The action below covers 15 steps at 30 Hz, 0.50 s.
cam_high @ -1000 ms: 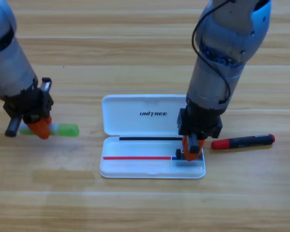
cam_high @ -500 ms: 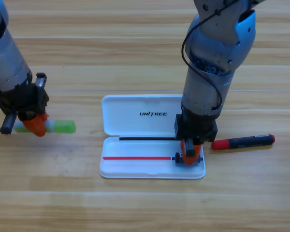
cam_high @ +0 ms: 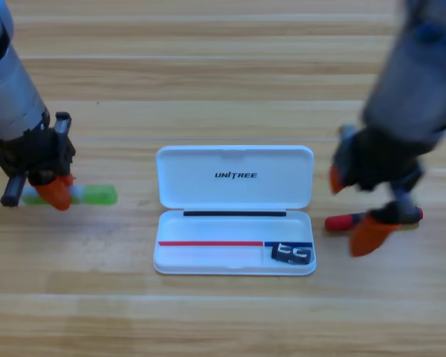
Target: Clean up eraser and pencils
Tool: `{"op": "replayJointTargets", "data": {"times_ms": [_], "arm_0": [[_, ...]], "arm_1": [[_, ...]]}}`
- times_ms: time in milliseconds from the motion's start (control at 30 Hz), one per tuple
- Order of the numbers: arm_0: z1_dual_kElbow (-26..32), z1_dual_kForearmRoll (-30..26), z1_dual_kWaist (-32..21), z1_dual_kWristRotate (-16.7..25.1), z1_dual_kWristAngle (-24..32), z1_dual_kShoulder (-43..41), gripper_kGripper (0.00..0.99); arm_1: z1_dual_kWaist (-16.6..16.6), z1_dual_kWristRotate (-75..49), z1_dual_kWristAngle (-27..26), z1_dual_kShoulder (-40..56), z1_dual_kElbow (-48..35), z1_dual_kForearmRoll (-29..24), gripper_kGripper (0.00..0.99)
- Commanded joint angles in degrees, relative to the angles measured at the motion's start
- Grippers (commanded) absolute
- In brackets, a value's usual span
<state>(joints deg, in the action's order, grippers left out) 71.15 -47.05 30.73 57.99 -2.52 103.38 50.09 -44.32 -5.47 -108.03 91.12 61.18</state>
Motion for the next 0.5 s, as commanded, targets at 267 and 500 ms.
{"op": "replayJointTargets", "data": {"times_ms": [267,500], "arm_0": [[9.0,-3.75,11.37,-8.5,1.29,1.82,0.0],[13.22,-4.28,17.43,-12.37,2.08,7.18,0.0]], "arm_1": [[-14.5,-14.22,1.16,-4.3,-5.86,-2.29,0.888],[-15.55,-16.24,1.86,-13.0,-2.96,-5.19,0.885]]}}
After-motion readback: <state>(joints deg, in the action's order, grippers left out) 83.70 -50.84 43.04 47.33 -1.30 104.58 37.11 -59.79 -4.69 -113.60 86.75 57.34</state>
